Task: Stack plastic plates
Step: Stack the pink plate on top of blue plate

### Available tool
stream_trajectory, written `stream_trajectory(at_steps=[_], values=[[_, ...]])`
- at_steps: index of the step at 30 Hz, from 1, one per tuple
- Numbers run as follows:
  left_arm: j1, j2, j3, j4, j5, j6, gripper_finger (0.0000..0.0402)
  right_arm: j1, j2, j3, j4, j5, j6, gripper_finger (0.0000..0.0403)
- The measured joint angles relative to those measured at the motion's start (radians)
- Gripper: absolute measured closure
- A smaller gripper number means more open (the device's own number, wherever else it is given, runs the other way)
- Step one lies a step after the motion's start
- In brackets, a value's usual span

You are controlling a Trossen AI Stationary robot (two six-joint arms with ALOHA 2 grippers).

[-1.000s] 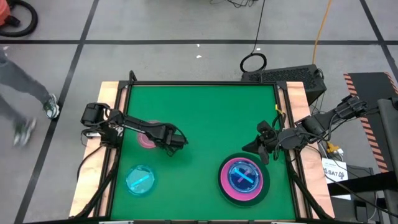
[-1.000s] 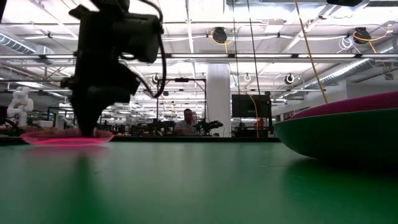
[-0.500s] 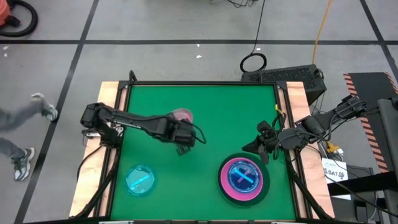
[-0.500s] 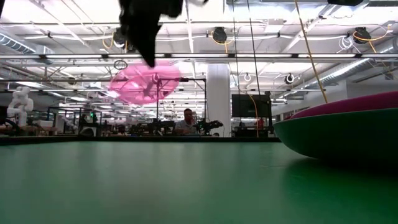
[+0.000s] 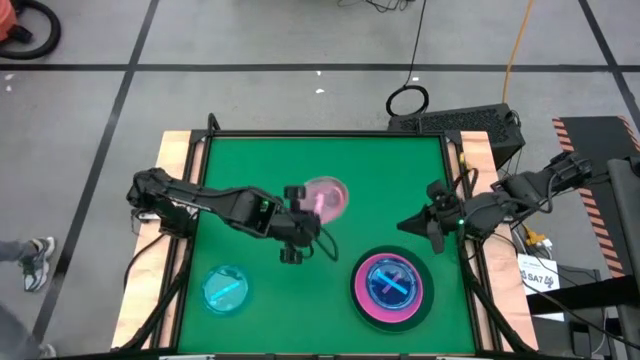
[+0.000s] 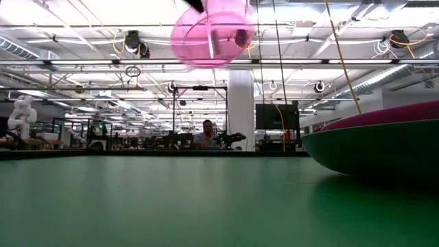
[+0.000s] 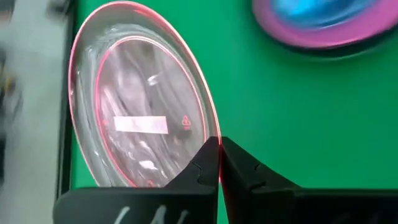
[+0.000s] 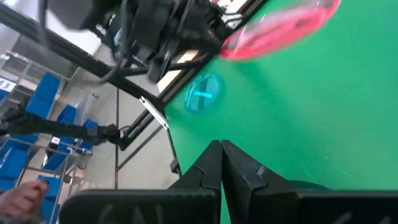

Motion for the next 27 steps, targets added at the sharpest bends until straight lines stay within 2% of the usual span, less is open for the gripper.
stream_trajectory(at_steps=[6, 9, 17, 27], values=[[-0.071, 0.016, 0.002, 0.164, 0.133, 0.331, 0.0396, 0.000, 0.000, 0.078, -0.056, 0.048, -0.038, 0.0403], [-0.101, 0.040, 0.000, 0.214, 0.167, 0.467, 0.0396, 0.000, 0.000, 0.092, -0.057, 0.049, -0.052, 0.0403], [-0.118, 0.122, 0.000, 0.341, 0.271, 0.483, 0.0396, 0.000, 0.003, 0.092, -0.057, 0.048, -0.050, 0.0403], [-0.115, 0.236, 0.000, 0.519, 0.305, 0.494, 0.0396, 0.000, 0.003, 0.092, -0.059, 0.043, -0.052, 0.0403]])
